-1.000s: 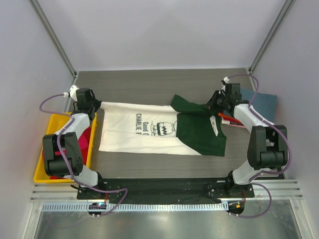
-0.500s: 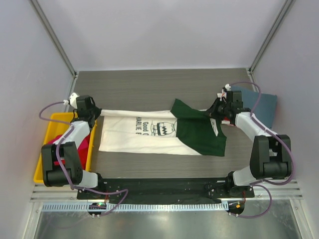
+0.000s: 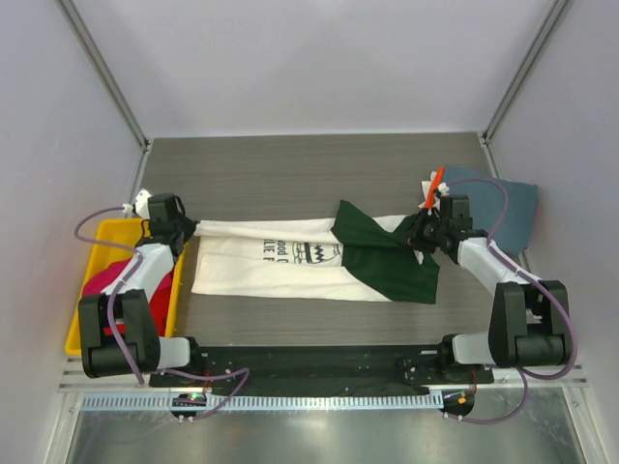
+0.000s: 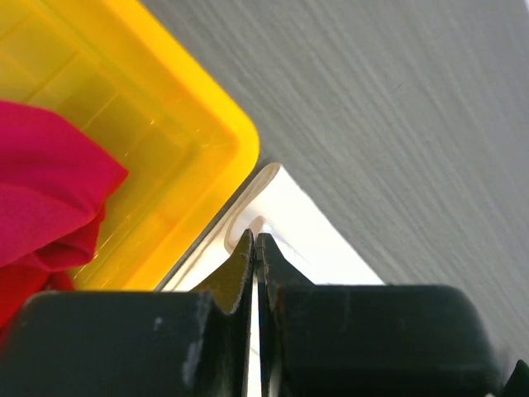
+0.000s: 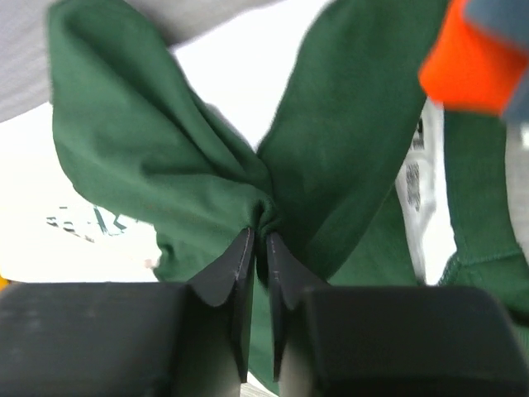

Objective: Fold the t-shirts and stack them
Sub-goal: Fold the tshirt

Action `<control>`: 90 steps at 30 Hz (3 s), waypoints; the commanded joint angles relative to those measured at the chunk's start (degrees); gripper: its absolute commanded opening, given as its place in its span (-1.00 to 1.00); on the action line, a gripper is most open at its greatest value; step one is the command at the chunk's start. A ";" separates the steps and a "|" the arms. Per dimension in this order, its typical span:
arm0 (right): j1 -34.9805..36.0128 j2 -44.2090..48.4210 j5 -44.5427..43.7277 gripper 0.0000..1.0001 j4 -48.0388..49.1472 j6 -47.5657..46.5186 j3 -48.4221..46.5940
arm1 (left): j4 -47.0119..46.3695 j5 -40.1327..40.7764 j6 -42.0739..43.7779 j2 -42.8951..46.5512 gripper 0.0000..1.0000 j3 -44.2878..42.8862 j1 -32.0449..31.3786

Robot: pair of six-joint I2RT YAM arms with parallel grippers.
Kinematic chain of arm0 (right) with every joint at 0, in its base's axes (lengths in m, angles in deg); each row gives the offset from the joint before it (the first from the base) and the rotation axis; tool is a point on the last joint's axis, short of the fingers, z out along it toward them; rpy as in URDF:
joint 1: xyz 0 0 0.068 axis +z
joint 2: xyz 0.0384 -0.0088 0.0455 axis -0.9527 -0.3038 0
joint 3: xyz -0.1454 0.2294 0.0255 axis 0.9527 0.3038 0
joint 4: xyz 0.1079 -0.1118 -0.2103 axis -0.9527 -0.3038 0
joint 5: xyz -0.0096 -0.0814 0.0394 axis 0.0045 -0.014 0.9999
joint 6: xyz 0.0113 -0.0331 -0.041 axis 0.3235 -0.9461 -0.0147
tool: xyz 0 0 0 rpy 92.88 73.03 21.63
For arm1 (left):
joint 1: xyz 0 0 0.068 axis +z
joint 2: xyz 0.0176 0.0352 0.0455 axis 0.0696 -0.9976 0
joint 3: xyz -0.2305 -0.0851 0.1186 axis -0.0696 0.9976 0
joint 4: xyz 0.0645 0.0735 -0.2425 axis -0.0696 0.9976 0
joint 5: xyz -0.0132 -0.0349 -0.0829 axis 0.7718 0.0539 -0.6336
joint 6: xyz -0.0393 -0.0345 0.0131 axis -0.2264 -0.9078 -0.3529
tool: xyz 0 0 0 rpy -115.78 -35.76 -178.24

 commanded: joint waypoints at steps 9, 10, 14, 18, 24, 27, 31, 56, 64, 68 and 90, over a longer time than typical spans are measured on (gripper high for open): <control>0.54 9.77 -2.33 0.19 4.15 2.57 5.79 | 1.06 0.37 -0.59 8.48 0.16 4.14 -0.19; 0.80 9.86 -2.24 0.22 3.89 2.22 4.57 | 1.06 -0.24 -0.06 9.29 0.16 4.06 -0.37; 1.68 8.02 -3.03 0.26 0.29 -0.06 -0.97 | 2.38 -1.21 1.78 11.67 0.16 2.13 -3.00; 2.56 3.38 -3.30 0.36 -2.08 -1.38 -7.72 | 7.99 1.16 4.07 11.94 0.16 -2.88 -9.23; 6.86 -5.68 -5.93 0.37 -4.37 -3.05 -17.65 | 11.16 -1.46 4.51 7.20 0.14 -9.03 -13.46; 9.50 -10.96 -8.82 0.38 -5.34 -4.11 -21.27 | 12.04 -2.08 3.99 1.93 0.10 -12.46 -16.35; 11.96 -17.02 -11.20 0.38 -6.40 -5.43 -26.72 | 13.01 -3.93 3.19 -6.77 0.05 -18.08 -21.55; 16.89 -16.08 -9.09 -0.67 -7.27 -6.57 -18.22 | 19.86 -10.96 3.63 -38.60 -0.07 -35.32 -27.62; 19.26 -0.96 -8.92 -0.68 -10.34 -4.82 -6.97 | 20.13 -10.96 3.11 -38.96 -0.08 -34.97 -26.74; 19.97 6.24 -9.01 -0.59 -12.36 -1.83 -0.20 | 20.13 -10.96 3.11 -38.69 -0.09 -34.53 -26.65; 20.14 -16.13 -18.15 0.29 -13.96 -3.58 -25.40 | 6.60 -4.03 5.12 -22.97 -0.03 -23.89 -30.25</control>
